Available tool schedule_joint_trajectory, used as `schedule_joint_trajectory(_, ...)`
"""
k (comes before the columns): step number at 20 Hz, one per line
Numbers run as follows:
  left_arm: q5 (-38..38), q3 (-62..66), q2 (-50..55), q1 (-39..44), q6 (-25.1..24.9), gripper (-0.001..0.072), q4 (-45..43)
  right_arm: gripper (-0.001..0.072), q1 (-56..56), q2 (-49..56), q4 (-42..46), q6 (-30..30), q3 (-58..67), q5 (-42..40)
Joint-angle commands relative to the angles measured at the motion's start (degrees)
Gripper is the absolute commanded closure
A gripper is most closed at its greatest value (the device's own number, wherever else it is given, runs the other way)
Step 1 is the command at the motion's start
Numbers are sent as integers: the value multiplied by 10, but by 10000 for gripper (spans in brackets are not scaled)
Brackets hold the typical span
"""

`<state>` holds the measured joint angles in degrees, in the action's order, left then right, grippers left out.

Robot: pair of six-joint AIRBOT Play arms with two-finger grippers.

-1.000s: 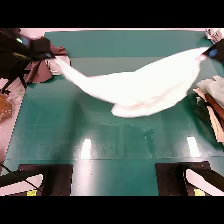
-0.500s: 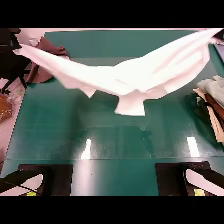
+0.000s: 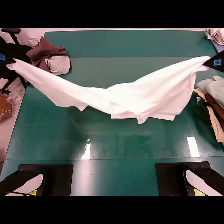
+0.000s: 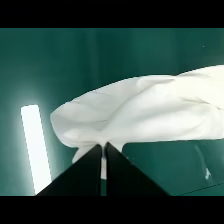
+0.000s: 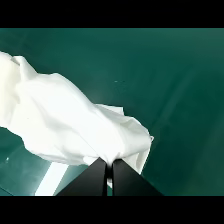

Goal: Fold the shirts.

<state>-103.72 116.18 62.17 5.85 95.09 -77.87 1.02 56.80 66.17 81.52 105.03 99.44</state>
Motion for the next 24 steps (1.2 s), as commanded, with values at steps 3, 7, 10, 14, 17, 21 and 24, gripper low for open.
schedule_joint_trajectory(3, 12, -3, -53, 0, 31, 675, 66, 698, -74, 24, -5, 49, 149, 45)
schedule_joint_trajectory(7, 101, -24, -54, 0, 17, 675, 55, 697, -99, 57, 3, 118, 121, -78)
schedule_joint_trajectory(10, 163, -122, -16, 0, -5, 675, 23, 697, -78, 133, 37, 186, 9, -126)
schedule_joint_trajectory(14, 258, -303, 108, -1, -21, 675, -23, 697, -23, 311, 69, 218, -80, -157)
schedule_joint_trajectory(17, 408, -354, 221, 0, -21, 675, -11, 697, 7, 440, 69, 226, -81, -202)
schedule_joint_trajectory(21, 585, -353, 281, 0, -16, 675, 15, 695, 17, 500, 70, 217, -68, -336)
schedule_joint_trajectory(24, 647, -347, 280, 0, 11, 675, 16, 610, 19, 506, 70, 183, 1, -433)
